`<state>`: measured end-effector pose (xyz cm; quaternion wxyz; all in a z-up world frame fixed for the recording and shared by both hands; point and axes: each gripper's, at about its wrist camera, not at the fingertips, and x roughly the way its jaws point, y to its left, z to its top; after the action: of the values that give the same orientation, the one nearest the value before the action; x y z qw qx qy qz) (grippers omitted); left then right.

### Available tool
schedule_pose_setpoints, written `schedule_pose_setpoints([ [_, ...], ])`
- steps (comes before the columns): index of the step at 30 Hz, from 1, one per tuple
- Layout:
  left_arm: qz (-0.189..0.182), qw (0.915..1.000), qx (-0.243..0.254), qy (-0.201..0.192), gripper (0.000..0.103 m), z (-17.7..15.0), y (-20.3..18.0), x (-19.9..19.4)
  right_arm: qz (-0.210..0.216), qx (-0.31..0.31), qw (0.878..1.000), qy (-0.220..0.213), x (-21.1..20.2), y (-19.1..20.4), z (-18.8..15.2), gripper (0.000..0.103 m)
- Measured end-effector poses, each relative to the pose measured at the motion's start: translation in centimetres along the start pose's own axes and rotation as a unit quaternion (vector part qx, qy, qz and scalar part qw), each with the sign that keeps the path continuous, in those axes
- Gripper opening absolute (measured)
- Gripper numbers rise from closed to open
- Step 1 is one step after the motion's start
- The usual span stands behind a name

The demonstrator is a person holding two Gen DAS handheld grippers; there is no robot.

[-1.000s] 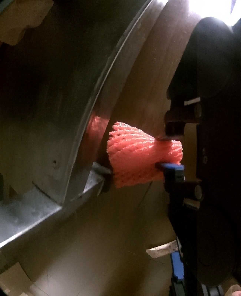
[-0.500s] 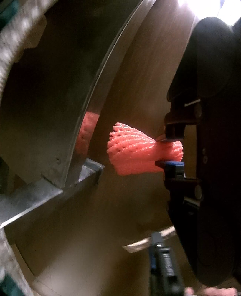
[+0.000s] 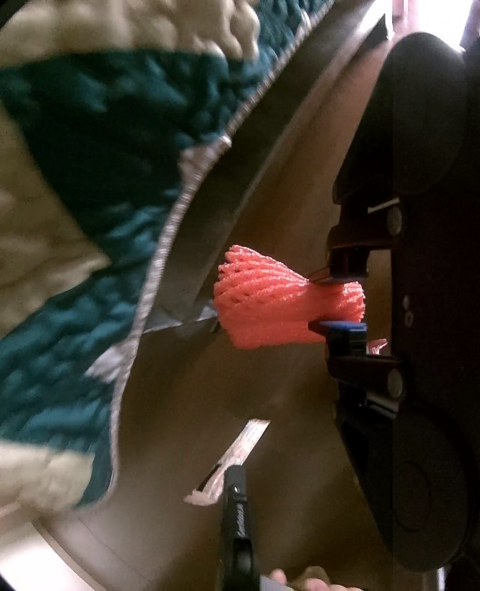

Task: Collect trash
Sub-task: 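Lift the wrapper and foam net off the floor with both tools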

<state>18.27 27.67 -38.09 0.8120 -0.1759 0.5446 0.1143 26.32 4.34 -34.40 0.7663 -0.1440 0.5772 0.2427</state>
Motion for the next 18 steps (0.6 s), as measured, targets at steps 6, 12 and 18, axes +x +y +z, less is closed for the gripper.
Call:
schedule_pose_setpoints([
  [6, -0.030, 0.9988, -0.035, 0.015, 0.005, 0.1, 1.2, 0.5, -0.006, 0.010, 1.000, 0.021, 0.1, 0.3, -0.9, 0.018],
  [12, -0.029, 0.9991, -0.013, 0.028, 0.005, 0.1, 0.4, 2.8, 0.009, -0.005, 0.999, 0.053, 1.8, 0.4, -1.6, 0.018],
  [18, -0.012, 0.9978, -0.013, 0.064, 0.009, 0.4, 0.7, 6.6, 0.025, 0.005, 0.997, 0.074, 4.3, 0.2, -2.6, 0.018],
])
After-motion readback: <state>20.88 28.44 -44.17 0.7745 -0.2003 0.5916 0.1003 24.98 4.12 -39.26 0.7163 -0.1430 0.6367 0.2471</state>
